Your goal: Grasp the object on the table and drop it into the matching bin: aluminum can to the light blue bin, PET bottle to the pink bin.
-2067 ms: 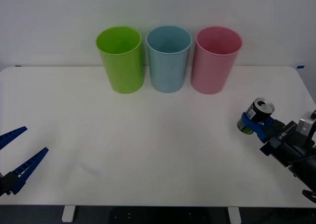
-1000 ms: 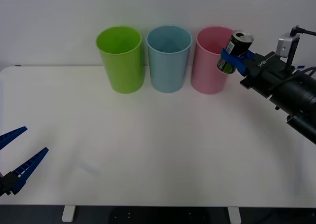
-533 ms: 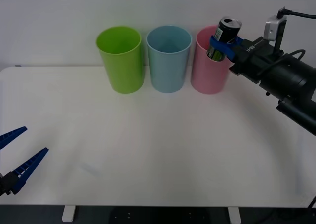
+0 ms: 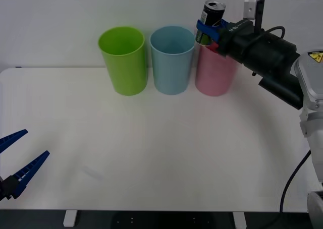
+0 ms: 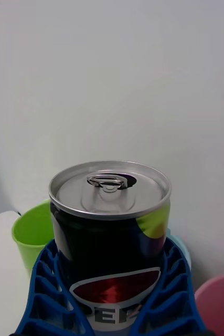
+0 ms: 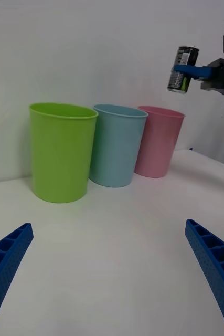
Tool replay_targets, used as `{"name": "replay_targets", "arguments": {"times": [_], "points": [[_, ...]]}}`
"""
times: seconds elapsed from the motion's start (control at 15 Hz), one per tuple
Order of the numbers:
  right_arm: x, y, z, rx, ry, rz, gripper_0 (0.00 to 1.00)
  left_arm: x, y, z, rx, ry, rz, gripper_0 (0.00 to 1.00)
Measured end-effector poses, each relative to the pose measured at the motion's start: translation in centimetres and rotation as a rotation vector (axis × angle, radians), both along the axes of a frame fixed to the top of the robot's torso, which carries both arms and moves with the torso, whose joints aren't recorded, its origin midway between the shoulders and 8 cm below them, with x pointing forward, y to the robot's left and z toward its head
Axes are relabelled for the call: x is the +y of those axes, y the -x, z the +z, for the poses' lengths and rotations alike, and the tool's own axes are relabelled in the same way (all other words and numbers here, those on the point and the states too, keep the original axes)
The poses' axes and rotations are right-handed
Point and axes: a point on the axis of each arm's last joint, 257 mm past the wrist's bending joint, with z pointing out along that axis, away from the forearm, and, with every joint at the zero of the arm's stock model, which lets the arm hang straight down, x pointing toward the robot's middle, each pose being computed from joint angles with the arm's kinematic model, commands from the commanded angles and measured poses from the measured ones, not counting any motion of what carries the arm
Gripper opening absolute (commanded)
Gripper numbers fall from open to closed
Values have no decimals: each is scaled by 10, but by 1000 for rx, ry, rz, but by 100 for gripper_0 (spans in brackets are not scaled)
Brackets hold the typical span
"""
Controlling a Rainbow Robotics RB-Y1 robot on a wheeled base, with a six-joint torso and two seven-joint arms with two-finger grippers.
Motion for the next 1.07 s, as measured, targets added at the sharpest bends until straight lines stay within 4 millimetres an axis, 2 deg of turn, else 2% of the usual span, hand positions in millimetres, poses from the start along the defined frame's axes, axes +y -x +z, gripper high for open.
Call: {"name": "replay_targets", "arguments": {"times": [0.13,0.53,0.8,1.07], "points": [[14,-19,7,7,-11,-10,0,0,0,0,0,0,0,100],[47,-67,10,45,-45,-92,0,0,0,0,0,0,0,100],[71,-90,7,27,-23,-189,0,0,0,0,0,0,0,100],[88,-107,-5,-8,75,-281,0,0,0,0,0,0,0,100]]}}
